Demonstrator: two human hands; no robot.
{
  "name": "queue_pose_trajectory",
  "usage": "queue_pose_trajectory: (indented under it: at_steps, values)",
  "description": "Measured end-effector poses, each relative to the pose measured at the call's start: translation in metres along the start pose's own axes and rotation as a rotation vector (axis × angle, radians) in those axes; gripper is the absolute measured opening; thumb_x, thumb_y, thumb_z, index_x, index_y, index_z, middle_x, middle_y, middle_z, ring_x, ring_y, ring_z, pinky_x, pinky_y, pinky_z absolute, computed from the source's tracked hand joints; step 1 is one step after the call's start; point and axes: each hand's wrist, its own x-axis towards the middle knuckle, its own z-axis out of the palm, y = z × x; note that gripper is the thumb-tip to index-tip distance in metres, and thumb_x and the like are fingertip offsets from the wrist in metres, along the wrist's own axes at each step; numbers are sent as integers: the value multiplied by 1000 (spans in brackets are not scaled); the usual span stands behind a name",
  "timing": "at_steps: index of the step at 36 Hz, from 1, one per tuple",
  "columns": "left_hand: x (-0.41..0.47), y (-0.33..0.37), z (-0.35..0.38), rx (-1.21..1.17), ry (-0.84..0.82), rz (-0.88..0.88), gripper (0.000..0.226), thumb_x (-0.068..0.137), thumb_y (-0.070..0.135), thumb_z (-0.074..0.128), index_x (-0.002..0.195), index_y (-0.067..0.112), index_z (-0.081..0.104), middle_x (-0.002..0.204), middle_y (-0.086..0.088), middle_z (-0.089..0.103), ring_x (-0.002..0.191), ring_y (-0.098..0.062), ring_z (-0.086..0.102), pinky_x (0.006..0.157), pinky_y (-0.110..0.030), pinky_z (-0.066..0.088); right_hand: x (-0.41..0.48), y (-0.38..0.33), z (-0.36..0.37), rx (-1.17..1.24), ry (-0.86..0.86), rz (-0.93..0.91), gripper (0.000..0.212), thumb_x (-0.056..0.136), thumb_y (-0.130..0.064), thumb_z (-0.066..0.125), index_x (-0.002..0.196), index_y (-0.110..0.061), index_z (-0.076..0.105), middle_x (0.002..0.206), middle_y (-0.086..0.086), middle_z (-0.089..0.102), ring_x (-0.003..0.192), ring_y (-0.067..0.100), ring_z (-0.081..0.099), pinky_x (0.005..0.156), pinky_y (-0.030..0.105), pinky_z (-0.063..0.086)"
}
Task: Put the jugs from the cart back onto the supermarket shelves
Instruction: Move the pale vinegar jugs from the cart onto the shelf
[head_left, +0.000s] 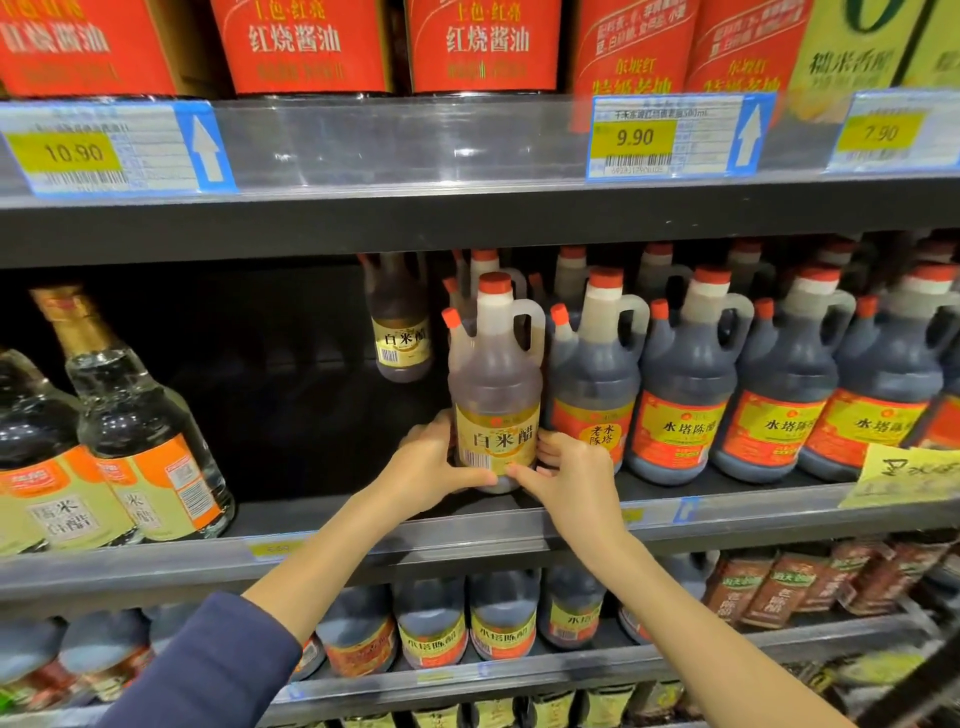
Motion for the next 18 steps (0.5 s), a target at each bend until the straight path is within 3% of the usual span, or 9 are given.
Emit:
queue_pose_trajectory:
  at_steps: [4,7,9,13,18]
  values:
    - [-2,1,4,38,40,14,71,72,36,80,128,11,46,123,-2,61,112,-15,58,87,-20,46,0,-1,-3,24,-10,9,36,75,-17,79,106,-3,70,102,10,73,95,17,69,79,18,53]
    - [-1,-3,2,34,2,-6,76,71,42,79,132,14,43,126,-1,60,114,-15,57,96,-31,50,1,0,-2,23,0,8,34,74,-18,79,104,-4,71,100,7,73,93,15,69,77,13,49]
    - [1,-3,-1,21,-36,-24,79,70,44,80,133,16,42,128,-1,59,115,-15,57,97,-36,51,1,2,-1,6,8,2,35,74,-20,80,104,-4,71,99,7,74,91,15,69,79,18,53]
    - [5,1,-8,-18,-110,-30,78,71,38,80,134,16,40,130,-2,59,116,-15,58,98,-38,51,0,5,2,-49,48,-17,35,73,-26,80,97,-3,71,92,11,74,85,21,70,75,41,58]
    - [7,4,-12,-29,-164,-59,77,72,34,81,135,17,40,132,-3,57,118,-15,57,100,-40,49,-3,4,4,-75,75,-19,39,72,-28,81,97,0,69,89,14,73,84,27,69,73,45,57]
